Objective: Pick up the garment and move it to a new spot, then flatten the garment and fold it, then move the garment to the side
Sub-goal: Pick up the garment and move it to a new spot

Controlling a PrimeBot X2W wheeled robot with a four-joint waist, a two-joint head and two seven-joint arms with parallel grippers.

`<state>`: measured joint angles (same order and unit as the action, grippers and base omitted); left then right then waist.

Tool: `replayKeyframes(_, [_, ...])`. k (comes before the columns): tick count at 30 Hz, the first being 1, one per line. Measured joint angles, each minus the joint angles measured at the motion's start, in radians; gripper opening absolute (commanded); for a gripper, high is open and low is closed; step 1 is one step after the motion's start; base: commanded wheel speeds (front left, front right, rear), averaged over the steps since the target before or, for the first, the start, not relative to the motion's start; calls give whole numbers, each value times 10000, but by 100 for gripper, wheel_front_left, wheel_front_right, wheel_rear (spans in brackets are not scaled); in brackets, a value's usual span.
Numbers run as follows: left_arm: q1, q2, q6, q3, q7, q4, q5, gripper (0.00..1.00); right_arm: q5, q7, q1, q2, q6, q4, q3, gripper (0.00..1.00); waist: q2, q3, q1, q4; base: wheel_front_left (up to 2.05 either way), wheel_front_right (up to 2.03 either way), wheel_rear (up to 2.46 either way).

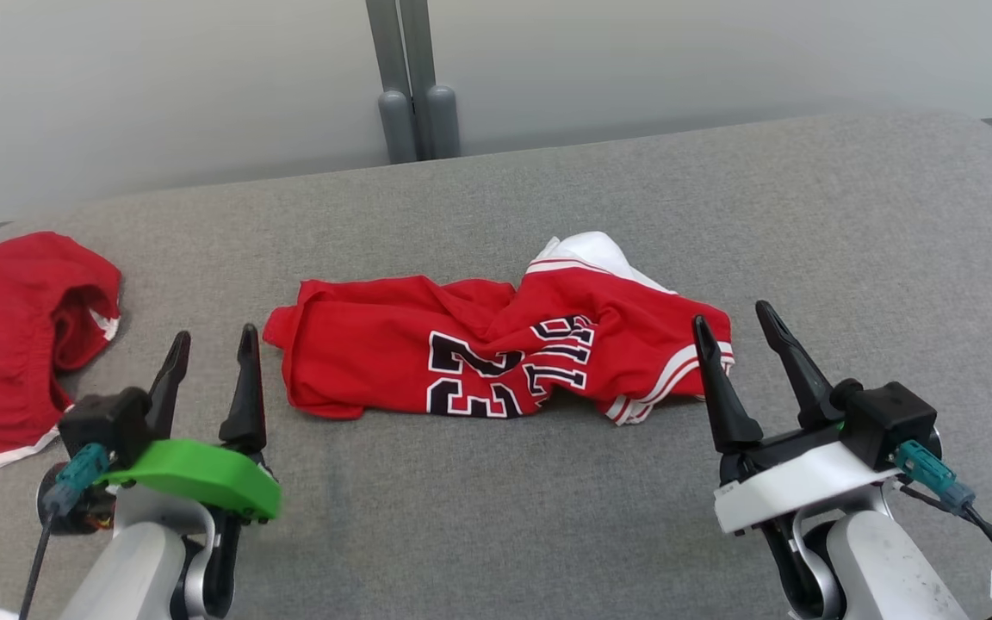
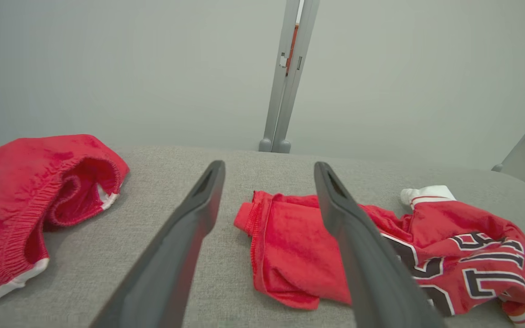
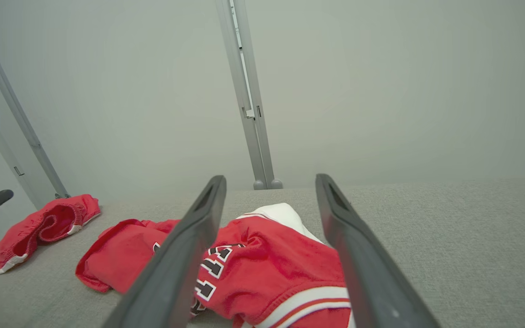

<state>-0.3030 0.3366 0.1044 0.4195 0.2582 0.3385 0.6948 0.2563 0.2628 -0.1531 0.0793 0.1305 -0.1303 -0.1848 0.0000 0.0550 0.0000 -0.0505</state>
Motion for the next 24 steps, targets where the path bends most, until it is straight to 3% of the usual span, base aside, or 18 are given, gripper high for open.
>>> replayKeyframes(6, [1178, -105, 73, -769, 44, -1091, -433, 100, 130, 0, 267, -4, 0, 8, 230, 100, 0, -239, 0, 142, 0, 0, 0])
replayKeyframes(13, [2579, -928, -88, -2059, 44, -1778, -1135, 100, 186, 0, 565, -38, 0, -33, 345, 100, 0, -357, 0, 72, 0, 0, 0])
replayKeyframes(24, [3097, -1906, -876, -3070, 46, -1933, -2257, 100, 236, 0, 596, 29, 0, -75, 376, 100, 0, -334, 0, 25, 0, 0, 0])
